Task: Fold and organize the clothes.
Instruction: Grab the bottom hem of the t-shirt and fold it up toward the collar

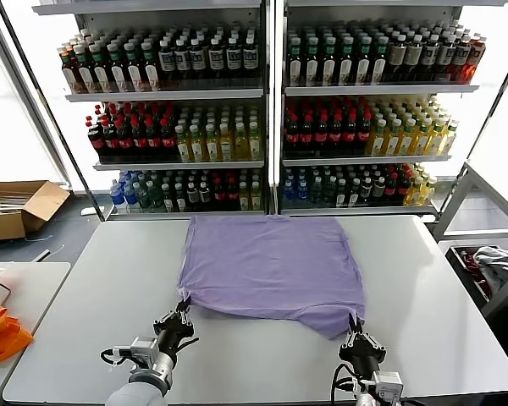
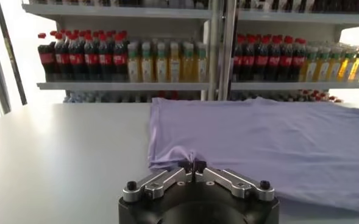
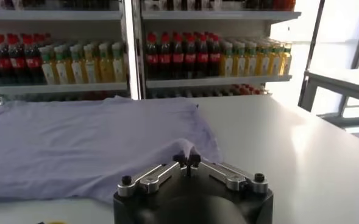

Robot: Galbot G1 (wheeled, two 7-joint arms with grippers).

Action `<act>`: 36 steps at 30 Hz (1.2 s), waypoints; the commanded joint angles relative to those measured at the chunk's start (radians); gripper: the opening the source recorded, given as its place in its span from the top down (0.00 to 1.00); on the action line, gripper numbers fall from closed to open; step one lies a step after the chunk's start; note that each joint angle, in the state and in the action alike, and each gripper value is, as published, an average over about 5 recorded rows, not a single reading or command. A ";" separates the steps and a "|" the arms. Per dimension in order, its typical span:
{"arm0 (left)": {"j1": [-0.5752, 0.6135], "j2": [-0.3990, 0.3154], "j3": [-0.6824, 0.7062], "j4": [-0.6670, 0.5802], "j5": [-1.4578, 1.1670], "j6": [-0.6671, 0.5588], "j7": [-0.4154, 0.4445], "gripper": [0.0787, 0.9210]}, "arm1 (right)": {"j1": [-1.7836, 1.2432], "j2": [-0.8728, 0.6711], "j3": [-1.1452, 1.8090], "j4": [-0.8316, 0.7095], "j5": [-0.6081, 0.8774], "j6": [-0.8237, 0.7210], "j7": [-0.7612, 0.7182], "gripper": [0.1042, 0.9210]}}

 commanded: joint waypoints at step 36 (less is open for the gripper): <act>-0.469 0.024 0.134 0.414 -0.060 -0.004 -0.035 0.99 | 0.553 -0.007 -0.098 -0.495 -0.070 -0.065 -0.079 0.99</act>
